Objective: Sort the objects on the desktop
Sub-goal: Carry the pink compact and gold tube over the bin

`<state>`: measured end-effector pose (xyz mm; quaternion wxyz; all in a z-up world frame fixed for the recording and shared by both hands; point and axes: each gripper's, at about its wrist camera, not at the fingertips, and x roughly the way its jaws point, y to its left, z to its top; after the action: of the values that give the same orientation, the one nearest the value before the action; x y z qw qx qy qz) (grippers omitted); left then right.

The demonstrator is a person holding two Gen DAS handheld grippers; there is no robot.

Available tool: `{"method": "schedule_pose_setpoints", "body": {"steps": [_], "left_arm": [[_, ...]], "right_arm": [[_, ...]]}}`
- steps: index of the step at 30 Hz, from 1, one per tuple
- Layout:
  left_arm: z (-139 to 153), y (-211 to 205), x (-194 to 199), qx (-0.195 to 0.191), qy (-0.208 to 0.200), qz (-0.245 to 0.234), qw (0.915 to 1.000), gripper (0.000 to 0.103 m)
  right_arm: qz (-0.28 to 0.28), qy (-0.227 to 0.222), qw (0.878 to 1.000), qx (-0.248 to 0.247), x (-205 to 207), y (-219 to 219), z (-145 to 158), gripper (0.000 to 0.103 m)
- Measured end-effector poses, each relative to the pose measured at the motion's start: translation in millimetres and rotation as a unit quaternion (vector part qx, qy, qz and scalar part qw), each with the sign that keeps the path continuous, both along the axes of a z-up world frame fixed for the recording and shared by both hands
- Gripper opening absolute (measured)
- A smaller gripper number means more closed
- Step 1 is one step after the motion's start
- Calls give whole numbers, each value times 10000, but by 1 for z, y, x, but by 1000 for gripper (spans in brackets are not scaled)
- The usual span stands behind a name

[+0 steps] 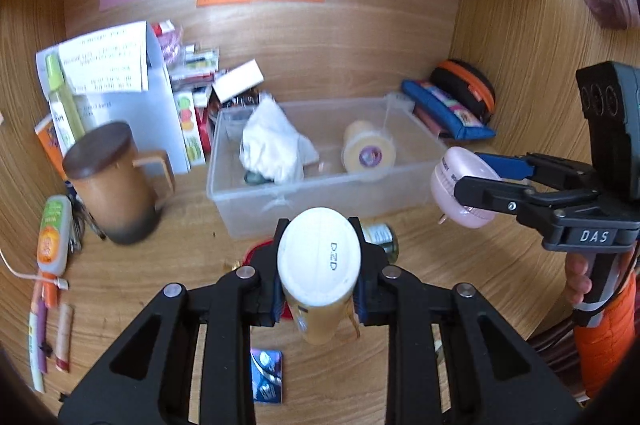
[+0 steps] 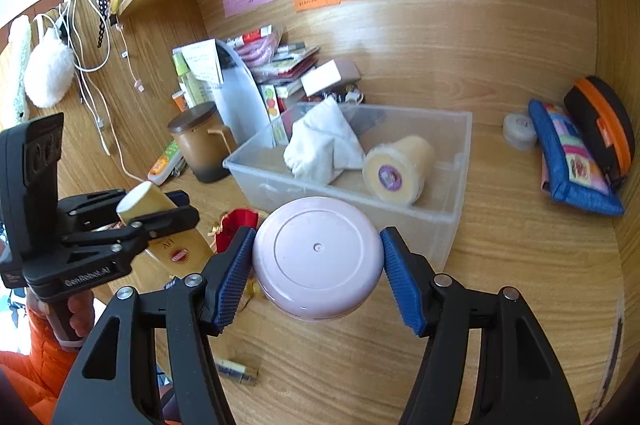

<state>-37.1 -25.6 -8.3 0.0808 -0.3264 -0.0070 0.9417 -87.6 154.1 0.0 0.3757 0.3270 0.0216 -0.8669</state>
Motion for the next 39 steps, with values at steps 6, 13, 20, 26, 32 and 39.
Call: {"method": "schedule_pose_setpoints", "body": {"steps": [6,13,20,26,32,39], "left_arm": [[20,-6,-14,47,177,-17,9998,26],[44,-12,-37,64,358,-52,9993,26],[58,-22,-66,86,471,7,9989,26],[48,-31,-95,127,338,70,9993,26],[30,-36,-120,126,96,93,9998,26],[10,-39,-136,105,-109,43,9999,26]], "right_arm": [[-46,180,9998,-73,-11,-4,18,60],[-56,295,9995,-109,-27,-12,34,60],[-27,299,9995,-121,-47,-25,40,60],[-2,264,9997,-18,-69,-38,37,60],[52,84,9999,54,-91,-53,29,60],[202,-53,9994,283,-104,-75,12,60]]}}
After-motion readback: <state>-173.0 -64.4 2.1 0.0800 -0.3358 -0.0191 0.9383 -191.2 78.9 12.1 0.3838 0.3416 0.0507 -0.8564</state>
